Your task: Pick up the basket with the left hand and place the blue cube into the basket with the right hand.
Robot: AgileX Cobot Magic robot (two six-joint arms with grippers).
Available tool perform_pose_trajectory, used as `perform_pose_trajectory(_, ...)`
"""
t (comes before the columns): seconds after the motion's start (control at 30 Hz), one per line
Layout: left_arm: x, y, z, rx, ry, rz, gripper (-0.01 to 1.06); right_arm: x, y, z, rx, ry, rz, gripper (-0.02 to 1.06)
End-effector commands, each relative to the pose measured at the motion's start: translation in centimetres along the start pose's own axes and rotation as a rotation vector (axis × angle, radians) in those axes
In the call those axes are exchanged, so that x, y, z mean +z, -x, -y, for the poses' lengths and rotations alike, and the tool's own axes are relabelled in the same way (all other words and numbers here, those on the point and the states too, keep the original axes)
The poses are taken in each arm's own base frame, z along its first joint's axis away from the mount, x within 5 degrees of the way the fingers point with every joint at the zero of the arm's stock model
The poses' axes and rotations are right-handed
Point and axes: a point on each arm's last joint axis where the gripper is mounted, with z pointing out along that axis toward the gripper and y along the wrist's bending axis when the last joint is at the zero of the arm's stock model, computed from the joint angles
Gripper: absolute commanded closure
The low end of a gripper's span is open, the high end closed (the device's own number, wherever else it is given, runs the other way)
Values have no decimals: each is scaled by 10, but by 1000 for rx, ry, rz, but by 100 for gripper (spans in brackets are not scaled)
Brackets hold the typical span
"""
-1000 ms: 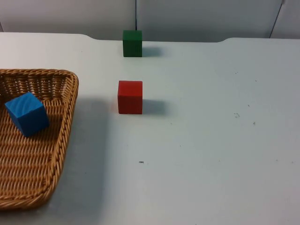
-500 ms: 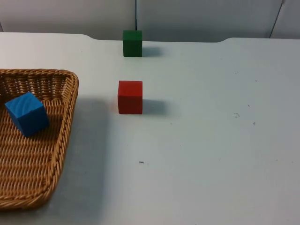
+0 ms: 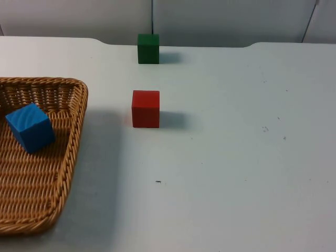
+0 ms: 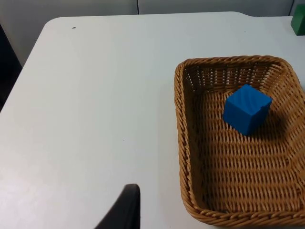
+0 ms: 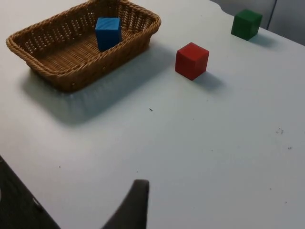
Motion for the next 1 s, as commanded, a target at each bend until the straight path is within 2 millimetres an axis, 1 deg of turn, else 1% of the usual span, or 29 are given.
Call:
perform_pose_trajectory(0.0, 0, -1, 0, -3, -6, 7, 0, 1, -1, 0, -1, -3, 6, -1)
perform_pose_trajectory(0.5, 0, -1, 0, -3, -6, 7, 0, 1, -1, 0, -1, -3, 6, 0)
perform_pose_trajectory(0.63, 0, -1, 0, -3, -6, 7, 0, 0, -1, 0, 19, -43, 2, 0)
perform_pose_trajectory(0.7, 0, -1, 0, -3, -6, 7, 0, -1, -1, 0, 49, -103, -3, 0)
perform_pose_trajectory(0.77, 0, -1, 0, -3, -6, 7, 0, -2, -2, -1, 100, -207, -13, 0)
perform_pose_trajectory(0.8, 0, -1, 0, -3, -6, 7, 0, -2, -2, -1, 100, -207, -13, 0)
perform_pose_trajectory(0.83, 0, -1, 0, -3, -6, 7, 0, -3, -2, -2, 119, -244, -16, 0)
perform_pose_trajectory(0.93, 0, -1, 0, -3, -6, 7, 0, -5, -3, -3, 189, -386, -29, 0)
perform_pose_trajectory(0.97, 0, -1, 0, -3, -6, 7, 0, -5, -3, -3, 189, -386, -29, 0)
